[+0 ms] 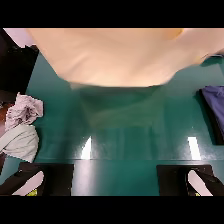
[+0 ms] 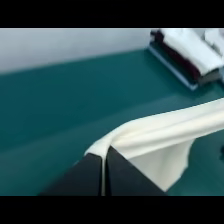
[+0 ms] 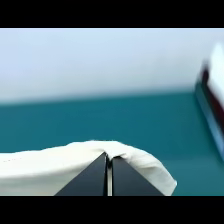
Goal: Fold the shirts.
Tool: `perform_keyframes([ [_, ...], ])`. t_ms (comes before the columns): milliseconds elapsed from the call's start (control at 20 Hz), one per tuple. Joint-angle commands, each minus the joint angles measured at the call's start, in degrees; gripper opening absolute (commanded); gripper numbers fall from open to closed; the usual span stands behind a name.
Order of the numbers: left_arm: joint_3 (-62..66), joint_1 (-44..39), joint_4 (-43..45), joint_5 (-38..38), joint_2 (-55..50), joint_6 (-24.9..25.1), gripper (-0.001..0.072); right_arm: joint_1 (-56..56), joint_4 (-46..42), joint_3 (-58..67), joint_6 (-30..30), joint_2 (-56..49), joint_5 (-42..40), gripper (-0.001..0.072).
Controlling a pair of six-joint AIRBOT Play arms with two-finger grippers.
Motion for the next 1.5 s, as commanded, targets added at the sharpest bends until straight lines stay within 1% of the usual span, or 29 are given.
perform_keyframes([
  [0,13.7,0.0,-0.7,3.7,3.5,-0.1,0.0023,0.4,-0.3,13.3,0.0,3.0,-3.7,0.0015],
  [100,13.8,0.0,-1.3,6.5,7.3,-0.2,0.0023,0.4,-0.3,16.2,-0.9,5.1,-3.4,0.0015],
  [200,13.8,0.0,-1.6,7.3,10.6,-0.5,0.0023,0.4,-0.8,17.8,-1.9,7.3,-3.1,0.0015],
  [250,13.8,0.0,-2.7,7.4,11.9,-1.6,0.0023,0.4,-2.5,18.2,-1.9,8.4,-2.7,0.0015],
  [400,13.6,0.0,-7.1,4.8,14.1,-1.7,0.0022,0.4,-7.2,18.3,-1.8,10.9,0.3,0.0013],
  [450,13.6,0.0,-6.5,2.9,14.1,-1.8,0.0022,0.4,-8.0,18.3,-1.3,11.1,2.1,0.0013],
  [500,12.7,0.0,-3.9,1.4,13.9,-3.2,0.0022,0.4,-8.2,18.3,-0.7,10.4,4.2,0.0013],
  [550,10.2,0.0,-0.4,0.7,13.8,-5.9,0.0022,0.4,-8.2,18.3,0.0,9.0,7.2,0.0012],
  [650,1.7,0.0,6.1,-0.7,13.3,-9.3,0.0022,0.4,-7.5,18.3,2.9,4.0,15.0,0.0012],
  [700,-3.1,0.0,7.7,-2.5,12.2,-10.2,0.0022,0.4,-7.2,18.3,3.8,0.5,19.9,0.0012],
  [850,-16.1,0.0,8.1,-8.3,6.0,-10.1,0.0022,0.4,-7.1,18.3,6.0,-12.1,35.1,0.0013],
  [900,-20.0,0.0,8.1,-9.0,3.0,-10.1,0.0022,0.4,-7.2,18.3,6.3,-16.8,39.6,0.0012],
  [1000,-25.8,0.0,8.2,-8.7,-3.8,-9.6,0.0022,1.0,-7.3,18.3,6.7,-25.8,45.5,0.0013],
  [1050,-27.4,0.0,8.1,-8.1,-7.5,-9.0,0.0023,1.5,-7.7,18.3,6.8,-29.9,46.5,0.0013],
  [1150,-28.2,0.0,8.0,-6.7,-15.9,-9.0,0.0022,2.9,-7.8,18.3,6.8,-37.6,45.8,0.0012],
  [1250,-28.2,0.0,7.5,-1.8,-23.1,-8.3,0.0023,4.2,-7.8,18.3,6.8,-44.3,42.9,0.0013],
  [1350,-28.2,0.0,4.2,5.1,-28.4,-4.9,0.0023,5.0,-7.8,18.3,6.8,-49.1,36.3,0.0013],
  [1450,-28.0,0.0,-0.9,11.1,-31.1,-2.1,0.0023,5.2,-7.7,18.3,6.8,-51.8,28.6,0.0013],
])
